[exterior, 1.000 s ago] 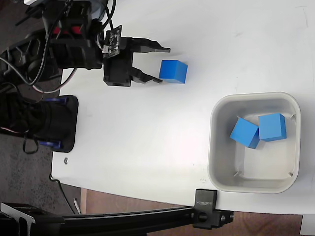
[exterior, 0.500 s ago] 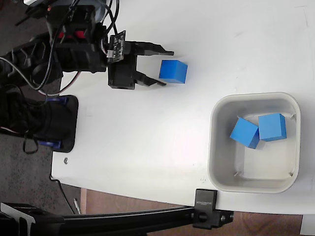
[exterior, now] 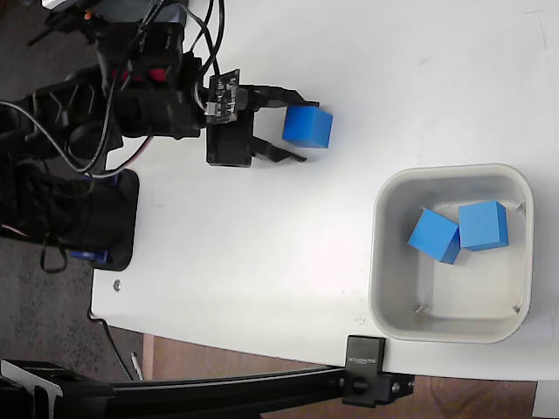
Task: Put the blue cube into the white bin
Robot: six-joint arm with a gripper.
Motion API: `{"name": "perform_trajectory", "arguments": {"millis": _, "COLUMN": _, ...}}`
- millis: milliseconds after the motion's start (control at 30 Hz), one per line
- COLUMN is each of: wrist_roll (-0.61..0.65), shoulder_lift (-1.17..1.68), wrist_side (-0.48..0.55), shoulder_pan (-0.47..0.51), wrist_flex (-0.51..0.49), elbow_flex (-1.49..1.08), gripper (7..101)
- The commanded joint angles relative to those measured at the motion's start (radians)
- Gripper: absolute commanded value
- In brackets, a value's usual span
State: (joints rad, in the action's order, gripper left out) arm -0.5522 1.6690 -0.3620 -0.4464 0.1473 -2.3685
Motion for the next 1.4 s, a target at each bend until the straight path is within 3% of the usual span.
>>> {"name": "perform_trajectory", "arguments": {"millis": 33, "wrist_roll": -0.006, "shoulder_lift": 0.017, "wrist_side": -0.009, "shoulder_pan": -0.006, "wrist_flex": -0.020, "elbow_flex": 0.017, "gripper": 83.1}}
{"name": "perform_trajectory", "arguments": {"millis": 267, "wrist_roll": -0.014, "shoulder_lift": 0.012, "wrist_side": -0.077, "shoulder_pan": -0.023, "wrist_flex": 0.035, "elbow_flex": 0.052, "gripper": 40.9}}
{"name": "perform_trajectory", "arguments": {"millis": 367, "wrist_roll": -0.015, "shoulder_lift": 0.012, "wrist_side": -0.087, "shoulder_pan": -0.023, "wrist_flex": 0.066, "elbow_flex": 0.071, "gripper": 33.9}}
{"name": "perform_trajectory", "arguments": {"millis": 533, "wrist_roll": 0.043, "shoulder_lift": 0.100, "wrist_side": -0.048, "shoulder_pan": 0.026, "wrist_flex": 0.184, "elbow_flex": 0.130, "gripper": 33.1}}
{"name": "perform_trajectory", "arguments": {"millis": 700, "wrist_roll": 0.190, "shoulder_lift": 0.192, "wrist_side": 0.080, "shoulder_pan": 0.167, "wrist_flex": 0.351, "elbow_flex": 0.308, "gripper": 32.5}}
{"name": "perform_trajectory", "arguments": {"millis": 867, "wrist_roll": 0.316, "shoulder_lift": 0.106, "wrist_side": 0.212, "shoulder_pan": 0.322, "wrist_flex": 0.508, "elbow_flex": 0.592, "gripper": 31.7}}
{"name": "perform_trajectory", "arguments": {"millis": 1167, "wrist_roll": 0.407, "shoulder_lift": -0.187, "wrist_side": 0.460, "shoulder_pan": 0.555, "wrist_flex": 0.440, "elbow_flex": 0.905, "gripper": 31.7}}
{"name": "perform_trajectory", "arguments": {"millis": 1400, "wrist_roll": 0.428, "shoulder_lift": -0.353, "wrist_side": 0.494, "shoulder_pan": 0.612, "wrist_flex": 0.400, "elbow_flex": 1.062, "gripper": 31.7}}
